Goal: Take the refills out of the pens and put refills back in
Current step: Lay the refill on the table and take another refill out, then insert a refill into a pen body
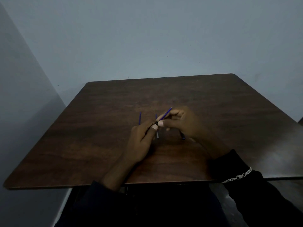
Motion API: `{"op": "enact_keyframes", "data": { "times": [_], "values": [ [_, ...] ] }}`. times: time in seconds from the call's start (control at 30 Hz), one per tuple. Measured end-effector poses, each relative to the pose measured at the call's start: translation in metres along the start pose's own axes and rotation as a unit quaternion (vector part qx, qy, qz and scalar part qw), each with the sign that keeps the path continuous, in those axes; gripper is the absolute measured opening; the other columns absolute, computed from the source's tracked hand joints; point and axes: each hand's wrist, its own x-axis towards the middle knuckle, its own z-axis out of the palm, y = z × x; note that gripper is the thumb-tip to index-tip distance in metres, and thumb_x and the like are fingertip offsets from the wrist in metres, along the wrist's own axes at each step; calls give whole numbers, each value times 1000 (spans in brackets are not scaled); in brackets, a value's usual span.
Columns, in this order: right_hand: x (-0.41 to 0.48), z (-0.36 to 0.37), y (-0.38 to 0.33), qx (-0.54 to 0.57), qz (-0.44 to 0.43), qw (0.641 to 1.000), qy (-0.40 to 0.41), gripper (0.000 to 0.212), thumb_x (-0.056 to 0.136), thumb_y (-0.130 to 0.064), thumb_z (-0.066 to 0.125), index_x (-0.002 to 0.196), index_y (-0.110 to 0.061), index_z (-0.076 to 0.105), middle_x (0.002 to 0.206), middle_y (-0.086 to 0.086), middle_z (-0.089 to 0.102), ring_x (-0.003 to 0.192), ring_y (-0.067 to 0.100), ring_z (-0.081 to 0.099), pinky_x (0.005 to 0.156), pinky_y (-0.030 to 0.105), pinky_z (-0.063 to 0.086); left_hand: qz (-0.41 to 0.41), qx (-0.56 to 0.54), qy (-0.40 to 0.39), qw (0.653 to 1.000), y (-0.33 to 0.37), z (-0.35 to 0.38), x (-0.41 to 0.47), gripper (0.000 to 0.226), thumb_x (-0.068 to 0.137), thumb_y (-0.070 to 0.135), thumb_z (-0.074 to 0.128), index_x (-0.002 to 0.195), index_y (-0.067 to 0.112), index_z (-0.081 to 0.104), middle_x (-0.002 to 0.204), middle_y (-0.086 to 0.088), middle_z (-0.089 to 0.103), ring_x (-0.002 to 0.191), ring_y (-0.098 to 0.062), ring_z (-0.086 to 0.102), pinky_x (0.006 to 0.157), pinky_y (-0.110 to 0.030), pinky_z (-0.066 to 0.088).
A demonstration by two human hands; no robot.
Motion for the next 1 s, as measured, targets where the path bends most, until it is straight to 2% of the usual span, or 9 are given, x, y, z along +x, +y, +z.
{"op": "enact_keyframes", "data": {
  "times": [0.07, 0.23, 0.33, 0.5, 0.6, 0.67, 0.8, 0.9, 1.0],
  "values": [
    [-1, 1, 2, -6, 10, 1000, -19, 18, 83, -24, 81, 100, -29, 81, 101, 1, 81, 91, 19, 78, 65, 25, 58, 6, 3, 1, 1000, 0, 0, 0, 28, 106, 17, 48, 88, 9, 68, 67, 0, 59, 61, -11, 55, 59, -25, 41],
    [1, -3, 0, 49, -12, 999, 10, 27, 86, -26, 80, 113, -26, 77, 99, 11, 80, 86, 23, 78, 62, 26, 58, 4, 9, 11, 1000, 0, -1, 0, 28, 106, 17, 49, 93, 8, 72, 66, 6, 59, 62, -7, 57, 61, -18, 42],
    [2, -5, -2, 64, -39, 996, 54, 8, 93, -14, 73, 100, -17, 77, 90, 14, 80, 76, 26, 78, 59, 26, 58, 0, 19, 9, 1000, 1, -1, 0, 29, 106, 19, 48, 95, 9, 73, 65, 11, 57, 62, -5, 57, 61, -19, 42],
    [1, -5, -4, 21, -48, 996, 75, 12, 94, 1, 68, 86, -7, 72, 83, 14, 78, 71, 21, 76, 57, 26, 57, 12, 38, 1, 999, 5, 0, -1, 30, 106, 18, 47, 93, 4, 70, 65, -3, 59, 59, -17, 58, 58, -28, 43],
    [0, -5, -7, -3, -55, 996, 70, 16, 94, 0, 69, 85, -12, 74, 85, 22, 76, 71, 19, 75, 58, 26, 57, 19, 48, -1, 999, 6, 0, -2, 31, 106, 17, 47, 92, 0, 68, 66, -10, 59, 59, -24, 57, 58, -38, 43],
    [0, -6, -8, -5, -56, 996, 73, 16, 93, -1, 70, 85, -14, 74, 84, 18, 77, 70, 18, 75, 57, 25, 57, 20, 49, 1, 999, 7, 0, -1, 34, 105, 18, 47, 90, -4, 67, 66, -13, 59, 60, -26, 57, 59, -42, 43],
    [-2, -13, -12, 2, -36, 997, 75, 8, 93, -13, 73, 96, -19, 77, 89, 10, 79, 74, 20, 76, 57, 25, 57, 15, 39, 7, 999, 7, 1, 0, 32, 105, 19, 47, 91, -1, 69, 66, 1, 57, 60, -17, 56, 59, -27, 41],
    [-5, -33, -19, 19, -10, 993, 113, 13, 91, -27, 71, 102, -22, 78, 92, 8, 80, 74, 18, 75, 56, 24, 57, 10, 27, 0, 1000, 8, 1, -1, 32, 105, 20, 47, 92, 1, 69, 66, -5, 58, 60, -21, 56, 59, -31, 42],
    [-13, -66, -26, -81, 33, 980, 178, 7, 96, -22, 70, 98, -25, 76, 89, 6, 79, 72, 14, 74, 60, 25, 57, 6, 19, -4, 1000, 6, 1, -1, 32, 106, 21, 47, 93, 3, 70, 66, -5, 58, 59, -19, 56, 59, -28, 42]
  ]
}}
